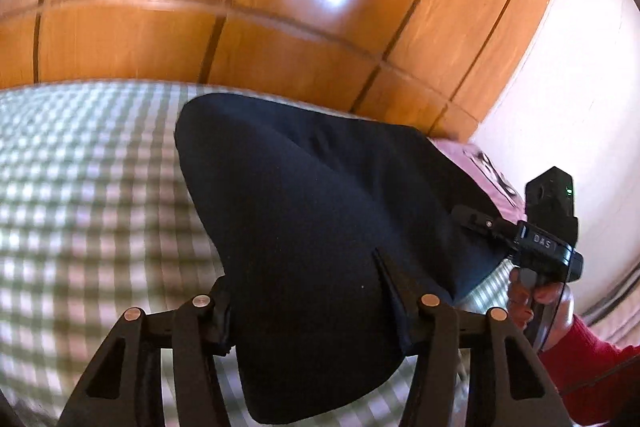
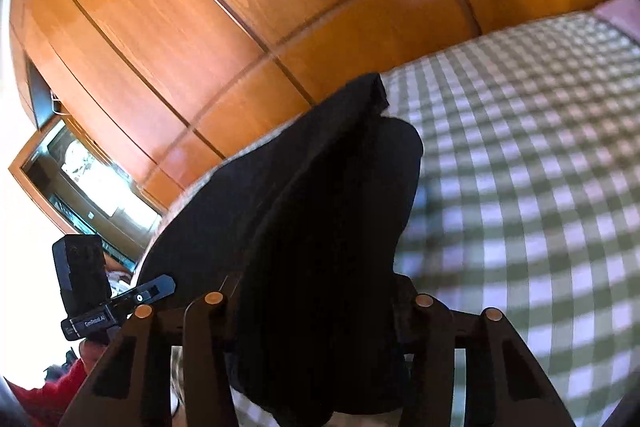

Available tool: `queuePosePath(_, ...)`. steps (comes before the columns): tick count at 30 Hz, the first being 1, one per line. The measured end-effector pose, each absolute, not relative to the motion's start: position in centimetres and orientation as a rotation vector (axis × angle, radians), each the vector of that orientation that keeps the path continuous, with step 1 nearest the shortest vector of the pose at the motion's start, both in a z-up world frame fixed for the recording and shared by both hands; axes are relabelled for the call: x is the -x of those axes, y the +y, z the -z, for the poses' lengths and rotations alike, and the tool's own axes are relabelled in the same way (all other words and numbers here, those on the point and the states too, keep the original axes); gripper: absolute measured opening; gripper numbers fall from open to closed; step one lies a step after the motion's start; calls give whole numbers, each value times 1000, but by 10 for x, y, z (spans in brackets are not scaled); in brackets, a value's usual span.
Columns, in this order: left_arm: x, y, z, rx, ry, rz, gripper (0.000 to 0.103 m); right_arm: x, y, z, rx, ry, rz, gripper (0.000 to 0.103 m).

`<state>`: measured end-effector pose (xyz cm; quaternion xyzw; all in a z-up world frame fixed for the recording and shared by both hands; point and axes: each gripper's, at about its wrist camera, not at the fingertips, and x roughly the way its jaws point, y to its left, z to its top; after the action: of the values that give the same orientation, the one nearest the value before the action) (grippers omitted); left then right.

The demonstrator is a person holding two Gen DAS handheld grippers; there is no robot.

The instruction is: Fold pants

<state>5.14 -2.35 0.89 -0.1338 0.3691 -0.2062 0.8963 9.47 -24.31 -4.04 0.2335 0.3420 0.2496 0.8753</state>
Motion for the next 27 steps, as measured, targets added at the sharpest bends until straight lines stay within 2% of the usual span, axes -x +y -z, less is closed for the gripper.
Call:
queuePosePath(10, -142, -28, -17, 171, 703, 349, 57, -187, -247, 28, -474, 622, -456, 50)
queuePosePath(18, -194, -21, 26, 204, 786, 330, 58, -245, -253, 52, -462, 664, -363, 50)
queuePosePath(21, -183, -22, 43, 181, 735, 325, 63, -252, -256, 73, -452, 691, -329, 53)
queuePosePath(23, -182, -19, 48, 207, 732, 310, 71, -252, -259, 78, -474, 682, -321, 56)
queuePosePath(25, -185, -16, 50, 218, 736, 258, 85, -252, -256, 78, -446, 683, -304, 57)
queuePosePath(27, -185, -18, 51, 197, 731, 222, 89, -252, -252, 77, -415, 685, -272, 63)
